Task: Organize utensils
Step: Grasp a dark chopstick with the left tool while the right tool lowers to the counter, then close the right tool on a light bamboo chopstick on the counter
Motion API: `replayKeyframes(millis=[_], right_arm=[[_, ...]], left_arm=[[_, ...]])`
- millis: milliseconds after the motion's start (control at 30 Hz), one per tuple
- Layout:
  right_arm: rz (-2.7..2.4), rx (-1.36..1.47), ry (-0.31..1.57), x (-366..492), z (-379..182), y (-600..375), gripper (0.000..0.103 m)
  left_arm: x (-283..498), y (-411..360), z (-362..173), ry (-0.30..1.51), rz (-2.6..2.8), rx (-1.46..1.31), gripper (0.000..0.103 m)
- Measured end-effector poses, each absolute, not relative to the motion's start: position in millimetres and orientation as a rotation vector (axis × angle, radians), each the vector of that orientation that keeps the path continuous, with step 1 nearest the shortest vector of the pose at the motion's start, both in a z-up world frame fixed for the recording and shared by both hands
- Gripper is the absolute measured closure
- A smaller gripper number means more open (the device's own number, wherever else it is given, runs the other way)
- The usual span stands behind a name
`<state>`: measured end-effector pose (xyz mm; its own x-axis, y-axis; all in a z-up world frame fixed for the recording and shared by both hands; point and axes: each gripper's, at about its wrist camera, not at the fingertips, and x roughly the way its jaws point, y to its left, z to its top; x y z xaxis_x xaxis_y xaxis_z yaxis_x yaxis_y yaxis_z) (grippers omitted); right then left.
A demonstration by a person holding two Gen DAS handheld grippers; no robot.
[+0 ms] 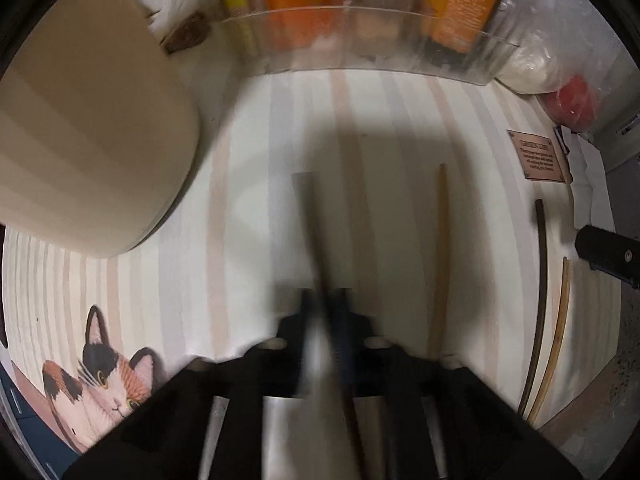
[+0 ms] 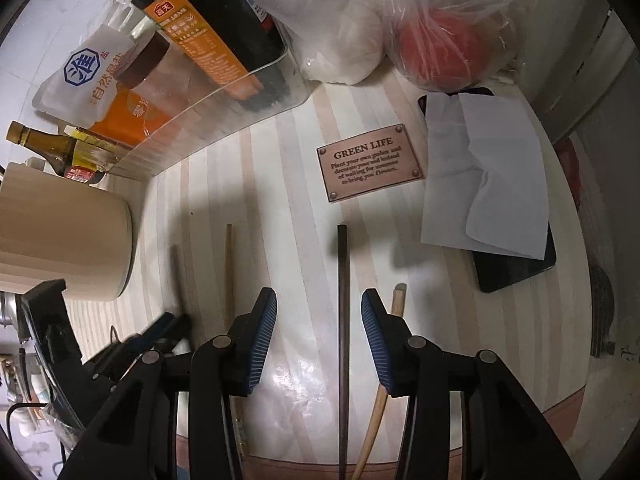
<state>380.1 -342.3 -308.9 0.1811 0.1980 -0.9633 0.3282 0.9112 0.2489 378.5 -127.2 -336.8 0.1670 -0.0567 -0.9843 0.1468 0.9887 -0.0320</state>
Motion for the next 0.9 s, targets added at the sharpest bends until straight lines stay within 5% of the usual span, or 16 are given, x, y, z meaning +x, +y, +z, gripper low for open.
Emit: replayKeyframes(millis=[467,533,667,900], right_arm=[[0.000,0.263,1.523,422.1,-348.5,-231.2,0.057],[-0.044,0.191,1.526,419.9,-352.3,-219.6,0.076],[-0.057,0.135,1.536,411.4,-352.2,-205.8,0.094],[0.010,0.105,1.569,380.7,-350.3,-190.3,0.096]], left_arm=[[325.6,13.8,-335.1,1.441,0.033,-0.036,0.100],[324.0,19.7,-335.0,1.440,0.035,-0.047,0.100],[315.7,27.5,-331.5,1.427,0.027,-0.060,0.100],[316.2,28.2,-331.7,1.420,0.007,-0.060,0.100]])
